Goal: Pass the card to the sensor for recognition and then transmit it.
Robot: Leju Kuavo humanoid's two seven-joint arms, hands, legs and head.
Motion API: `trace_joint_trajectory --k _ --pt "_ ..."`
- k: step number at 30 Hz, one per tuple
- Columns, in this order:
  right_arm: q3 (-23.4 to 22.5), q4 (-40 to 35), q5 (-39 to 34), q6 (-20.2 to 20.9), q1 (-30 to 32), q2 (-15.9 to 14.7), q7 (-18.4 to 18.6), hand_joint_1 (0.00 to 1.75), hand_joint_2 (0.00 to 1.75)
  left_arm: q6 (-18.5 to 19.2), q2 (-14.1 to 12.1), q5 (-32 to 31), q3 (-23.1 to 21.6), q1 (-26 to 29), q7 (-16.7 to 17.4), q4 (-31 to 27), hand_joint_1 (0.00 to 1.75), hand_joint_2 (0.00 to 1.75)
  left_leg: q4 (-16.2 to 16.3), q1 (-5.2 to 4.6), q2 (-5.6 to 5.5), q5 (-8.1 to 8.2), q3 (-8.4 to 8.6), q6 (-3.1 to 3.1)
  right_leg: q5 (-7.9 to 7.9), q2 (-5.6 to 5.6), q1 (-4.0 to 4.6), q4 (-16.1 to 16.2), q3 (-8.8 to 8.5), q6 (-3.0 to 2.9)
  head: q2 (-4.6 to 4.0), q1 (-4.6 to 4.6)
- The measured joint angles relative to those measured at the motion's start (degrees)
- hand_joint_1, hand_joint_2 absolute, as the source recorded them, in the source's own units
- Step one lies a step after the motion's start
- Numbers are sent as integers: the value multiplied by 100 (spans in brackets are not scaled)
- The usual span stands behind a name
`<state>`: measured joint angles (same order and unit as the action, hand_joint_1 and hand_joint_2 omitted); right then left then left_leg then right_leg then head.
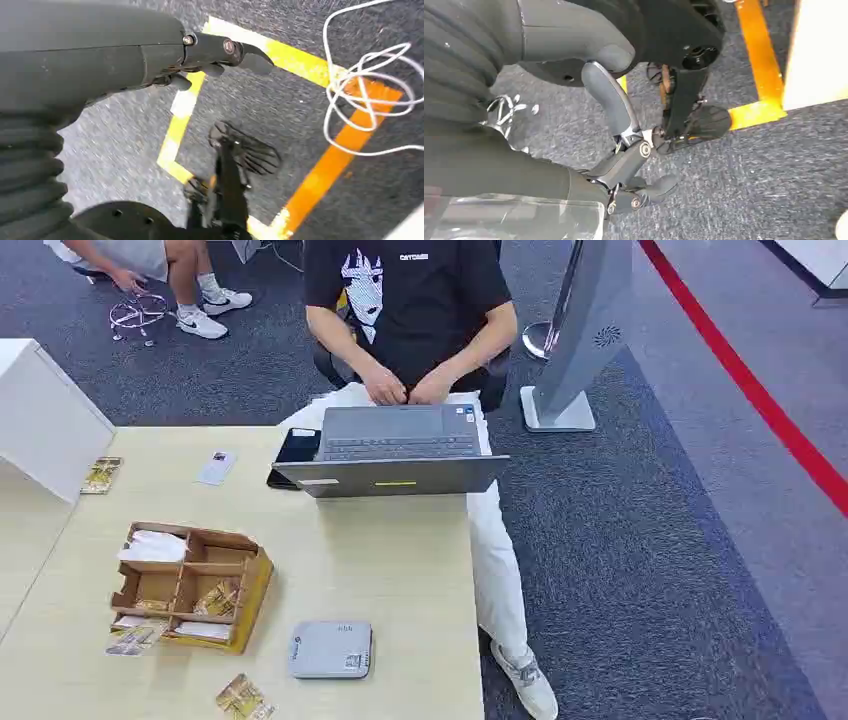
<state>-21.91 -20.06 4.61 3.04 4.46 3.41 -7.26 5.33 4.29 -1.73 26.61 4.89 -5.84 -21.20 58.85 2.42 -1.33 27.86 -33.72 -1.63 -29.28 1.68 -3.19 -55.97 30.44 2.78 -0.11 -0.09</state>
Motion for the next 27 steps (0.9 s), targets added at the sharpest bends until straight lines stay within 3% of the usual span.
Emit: trace_joint_trajectory --k 10,11,12,13,18,19,25,26,27 --pt "-1225 205 293 268 -238 225 -531 0 175 410 271 -42 1568 -217 -428 22 0 175 0 0 0 0 1 0 0 0 0 0 0 0 0 2" --pt "-1333 221 295 315 -268 234 -566 0 0 457 304 -33 1701 -236 -466 22 0 175 0 0 0 0 1 0 0 0 0 0 -1 0 0 2" --pt "-1458 240 293 376 -295 247 -610 0 0 514 332 -7 1874 -259 -503 22 0 175 0 0 0 0 1 0 0 0 0 0 -1 0 0 4" --pt "-1598 260 286 455 -317 262 -640 0 175 577 372 4 2022 -284 -544 22 0 175 0 0 0 0 1 0 0 0 0 0 -1 0 0 4" --pt "-2156 325 245 915 -418 339 -843 0 175 911 550 57 2550 -352 -815 -57 0 175 1 -1 0 0 2 0 0 0 0 0 -2 0 0 2" --pt "-2262 332 243 1017 -440 351 -891 0 175 976 585 82 2592 -349 -880 -115 0 0 1 -1 0 0 1 0 0 0 0 0 -2 0 0 2" --pt "-2679 376 190 1381 -578 450 -1161 0 175 1082 760 614 2496 -166 -1134 -757 0 0 1 0 0 0 3 0 0 0 0 0 -4 0 0 2" --pt "-2727 378 190 1392 -600 461 -1207 0 175 1062 778 691 2441 -114 -1174 -884 0 175 1 0 0 0 3 0 0 0 0 0 -3 0 0 7" --pt "-2771 382 192 1405 -622 481 -1246 0 175 1036 802 752 2368 -68 -1220 -1041 0 175 1 0 0 0 4 0 0 0 0 0 -3 0 0 2"
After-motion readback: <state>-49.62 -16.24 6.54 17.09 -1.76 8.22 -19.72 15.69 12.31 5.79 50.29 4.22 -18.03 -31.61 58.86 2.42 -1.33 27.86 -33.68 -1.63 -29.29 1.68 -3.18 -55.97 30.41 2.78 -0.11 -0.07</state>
